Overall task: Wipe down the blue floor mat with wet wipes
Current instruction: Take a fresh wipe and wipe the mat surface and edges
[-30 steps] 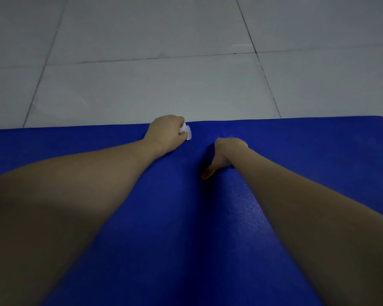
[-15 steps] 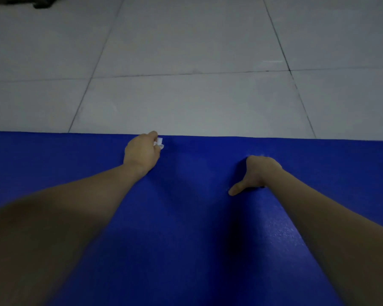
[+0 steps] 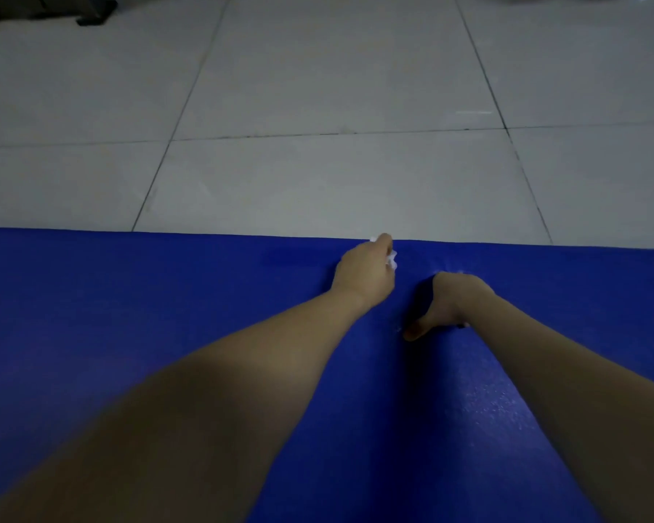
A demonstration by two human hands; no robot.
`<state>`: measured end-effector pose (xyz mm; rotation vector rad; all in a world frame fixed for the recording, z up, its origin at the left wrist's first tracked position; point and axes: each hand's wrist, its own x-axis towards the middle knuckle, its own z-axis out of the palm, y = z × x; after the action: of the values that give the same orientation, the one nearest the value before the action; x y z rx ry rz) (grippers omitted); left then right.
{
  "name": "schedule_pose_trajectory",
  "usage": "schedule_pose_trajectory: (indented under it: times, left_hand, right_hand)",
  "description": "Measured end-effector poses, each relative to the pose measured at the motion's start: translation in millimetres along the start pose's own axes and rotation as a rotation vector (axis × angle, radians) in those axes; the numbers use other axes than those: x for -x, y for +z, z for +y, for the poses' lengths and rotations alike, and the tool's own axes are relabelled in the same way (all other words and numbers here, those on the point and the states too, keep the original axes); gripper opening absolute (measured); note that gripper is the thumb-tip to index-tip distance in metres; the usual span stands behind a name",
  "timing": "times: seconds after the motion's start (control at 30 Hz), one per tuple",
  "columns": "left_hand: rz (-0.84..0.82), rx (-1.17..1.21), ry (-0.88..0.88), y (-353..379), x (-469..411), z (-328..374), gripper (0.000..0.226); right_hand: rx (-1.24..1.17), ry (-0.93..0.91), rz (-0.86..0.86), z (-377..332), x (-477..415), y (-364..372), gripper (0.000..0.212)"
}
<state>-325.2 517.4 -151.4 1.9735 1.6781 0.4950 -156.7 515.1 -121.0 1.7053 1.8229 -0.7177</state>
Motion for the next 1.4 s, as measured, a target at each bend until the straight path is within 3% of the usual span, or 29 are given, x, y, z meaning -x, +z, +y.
schedule_pose_trajectory:
  times: [0.1, 0.2, 0.37, 0.47, 0.53, 0.67, 0.83, 0.97, 1.07, 1.2, 1.4]
  left_hand:
    - [-0.022, -0.089, 0.071, -15.8, -1.7, -22.5, 0.015]
    - [0.023, -0.165, 0.017, -41.7, -0.5, -57.6, 0.020]
    - [0.184, -0.314, -0.350, -93.9, 12.6, -129.9, 0.010]
    - [0.303, -0.217, -0.580, -101.2, 19.6, -142.3, 0.015]
    - [0.359, -0.172, -0.634, -89.6, 21.2, -130.4, 0.022]
    - [0.365, -0.113, -0.540, -54.4, 27.2, -91.6, 0.020]
    - [0.174, -0.052, -0.263, 4.1, 30.5, -15.2, 0.013]
    - [0.062, -0.200, -0.058, 37.6, 38.5, 33.7, 0.009]
    - [0.034, -0.342, 0.049, 22.7, 36.9, 12.4, 0.013]
    - [0.137, -0.290, -0.126, -17.2, 41.6, -54.4, 0.014]
    - [0.339, -0.410, -0.488, -80.5, 80.0, -154.8, 0.027]
  right_hand:
    - [-0.008, -0.016, 0.008, 0.7, 0.6, 1.4, 0.080]
    - [-0.016, -0.004, 0.011, 0.9, 1.1, 0.5, 0.083]
    - [-0.024, 0.016, -0.006, -1.3, 1.0, 0.5, 0.090]
    - [-0.021, 0.018, -0.004, -1.1, 0.8, 1.1, 0.088]
    - [-0.020, 0.015, 0.001, -0.6, 0.9, 0.4, 0.085]
    - [-0.013, 0.017, 0.004, -2.3, 0.3, 0.9, 0.085]
    - [-0.003, 0.000, 0.016, -1.6, 0.3, 0.9, 0.082]
    - [-0.005, -0.034, -0.005, -5.9, -2.2, 1.6, 0.068]
    - [-0.008, -0.011, -0.011, -4.8, -0.2, 0.9, 0.082]
    - [-0.036, 0.031, -0.006, -1.8, 4.0, -0.9, 0.086]
    - [-0.040, 0.035, -0.004, -3.9, 3.5, -0.4, 0.088]
